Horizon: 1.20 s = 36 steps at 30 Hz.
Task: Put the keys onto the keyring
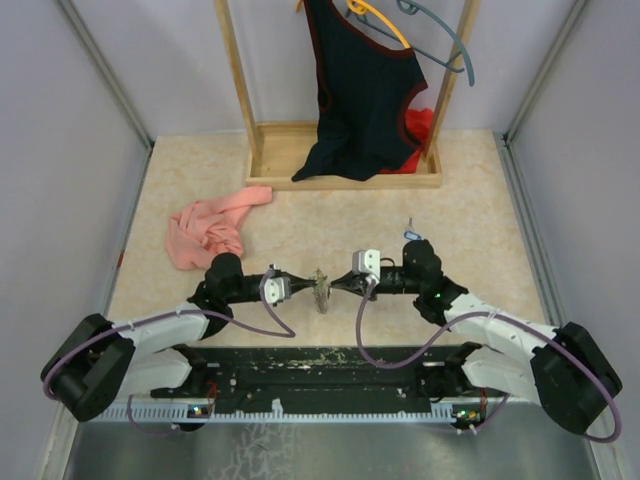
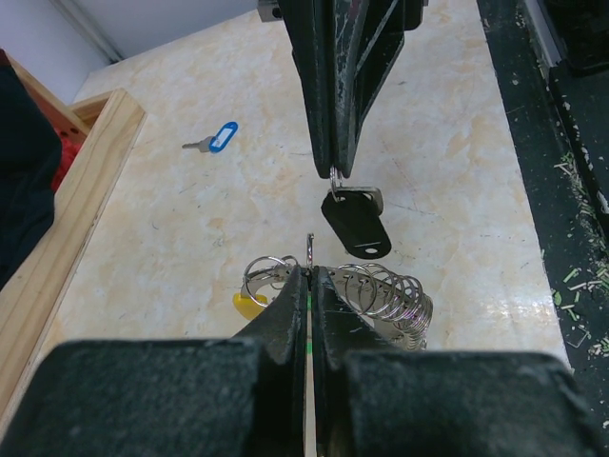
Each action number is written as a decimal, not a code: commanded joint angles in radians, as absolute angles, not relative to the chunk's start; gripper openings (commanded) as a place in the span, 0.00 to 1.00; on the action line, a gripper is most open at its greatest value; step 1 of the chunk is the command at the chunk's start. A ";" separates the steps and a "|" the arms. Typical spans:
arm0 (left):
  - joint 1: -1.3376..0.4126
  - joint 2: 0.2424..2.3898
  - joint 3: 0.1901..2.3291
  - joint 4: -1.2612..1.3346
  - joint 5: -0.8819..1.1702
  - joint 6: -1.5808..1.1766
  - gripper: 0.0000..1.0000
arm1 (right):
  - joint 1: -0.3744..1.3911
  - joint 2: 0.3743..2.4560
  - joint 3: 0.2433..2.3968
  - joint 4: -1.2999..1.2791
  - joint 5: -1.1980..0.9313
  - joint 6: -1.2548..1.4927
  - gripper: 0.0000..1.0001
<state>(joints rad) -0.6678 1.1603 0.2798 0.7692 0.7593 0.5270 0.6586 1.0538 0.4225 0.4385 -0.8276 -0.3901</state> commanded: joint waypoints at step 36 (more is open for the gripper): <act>-0.670 1.060 0.160 0.946 0.435 0.393 0.01 | 0.822 1.427 0.507 0.537 0.375 0.165 0.00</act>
